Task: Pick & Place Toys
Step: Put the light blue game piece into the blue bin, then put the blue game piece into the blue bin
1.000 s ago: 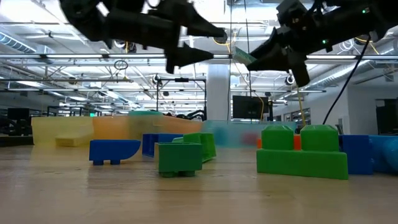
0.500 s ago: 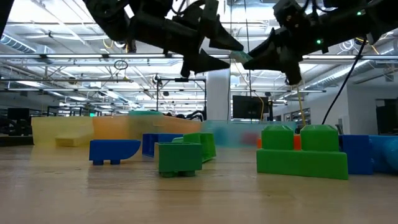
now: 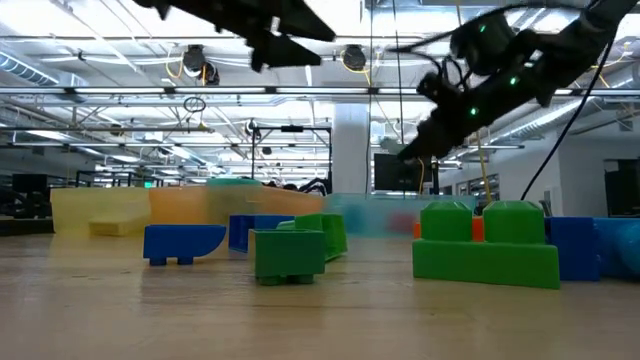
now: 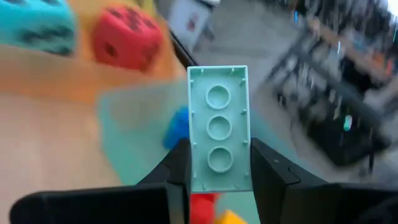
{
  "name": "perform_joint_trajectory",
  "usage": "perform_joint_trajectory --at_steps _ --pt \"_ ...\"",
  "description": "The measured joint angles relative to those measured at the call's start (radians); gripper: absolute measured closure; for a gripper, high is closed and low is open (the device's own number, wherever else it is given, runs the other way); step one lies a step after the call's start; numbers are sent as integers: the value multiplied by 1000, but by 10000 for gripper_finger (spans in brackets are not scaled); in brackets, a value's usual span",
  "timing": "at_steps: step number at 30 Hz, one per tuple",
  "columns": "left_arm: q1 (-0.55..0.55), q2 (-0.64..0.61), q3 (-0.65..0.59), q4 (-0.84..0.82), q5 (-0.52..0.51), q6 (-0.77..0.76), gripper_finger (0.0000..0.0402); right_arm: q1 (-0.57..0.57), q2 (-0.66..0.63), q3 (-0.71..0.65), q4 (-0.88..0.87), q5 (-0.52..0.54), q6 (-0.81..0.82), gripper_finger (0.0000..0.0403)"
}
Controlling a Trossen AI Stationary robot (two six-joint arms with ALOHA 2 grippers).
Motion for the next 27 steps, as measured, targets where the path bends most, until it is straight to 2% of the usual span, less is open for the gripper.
perform_joint_trajectory --at_steps 4,9,14,21,23,27 --pt "0 -101 -74 -10 2 52 89 -148 0 0 -106 -106 67 322" --pt "32 -194 -209 101 0 39 89 -242 0 0 -163 -192 158 284" --pt "41 -204 -293 218 2 -41 89 -259 0 0 -163 -205 270 228" --pt "40 -180 -303 230 8 -51 89 -249 -19 0 -165 -274 284 151" --pt "37 -173 -301 239 60 -70 89 -239 -40 0 -166 -296 284 137" --pt "6 -166 -301 227 239 -85 89 -206 -87 0 -163 -333 280 122"
